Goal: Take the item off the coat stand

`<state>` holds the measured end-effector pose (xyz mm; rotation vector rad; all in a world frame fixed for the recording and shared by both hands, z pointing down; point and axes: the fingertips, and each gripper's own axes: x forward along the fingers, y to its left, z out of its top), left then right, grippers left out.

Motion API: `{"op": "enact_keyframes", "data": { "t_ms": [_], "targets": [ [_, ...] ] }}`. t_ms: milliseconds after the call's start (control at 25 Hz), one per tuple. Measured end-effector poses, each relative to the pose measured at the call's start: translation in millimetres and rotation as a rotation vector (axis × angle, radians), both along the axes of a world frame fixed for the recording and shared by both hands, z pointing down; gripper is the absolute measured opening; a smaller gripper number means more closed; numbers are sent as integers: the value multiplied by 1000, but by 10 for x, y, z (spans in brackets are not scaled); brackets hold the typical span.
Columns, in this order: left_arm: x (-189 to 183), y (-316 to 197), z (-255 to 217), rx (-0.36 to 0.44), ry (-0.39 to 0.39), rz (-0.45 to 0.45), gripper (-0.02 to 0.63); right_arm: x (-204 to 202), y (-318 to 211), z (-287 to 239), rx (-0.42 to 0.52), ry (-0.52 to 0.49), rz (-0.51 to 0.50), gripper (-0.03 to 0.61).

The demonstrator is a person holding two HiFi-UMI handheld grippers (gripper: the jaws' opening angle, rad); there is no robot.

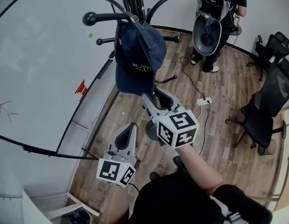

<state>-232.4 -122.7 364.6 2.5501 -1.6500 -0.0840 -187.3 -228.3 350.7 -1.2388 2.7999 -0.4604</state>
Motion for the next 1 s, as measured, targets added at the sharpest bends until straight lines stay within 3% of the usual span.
{"op": "enact_keyframes", "data": {
  "t_ms": [240,640,1000],
  "targets": [
    [1,17,4,10,6,22,14,27,-39,107,-8,42,43,155],
    [-111,73,4,20,31,14,15,28,-92,150,-18,81,91,86],
    [-136,101,-37,33,38,-10,15,197,-105,142,-43,24,150,55]
  ]
}}
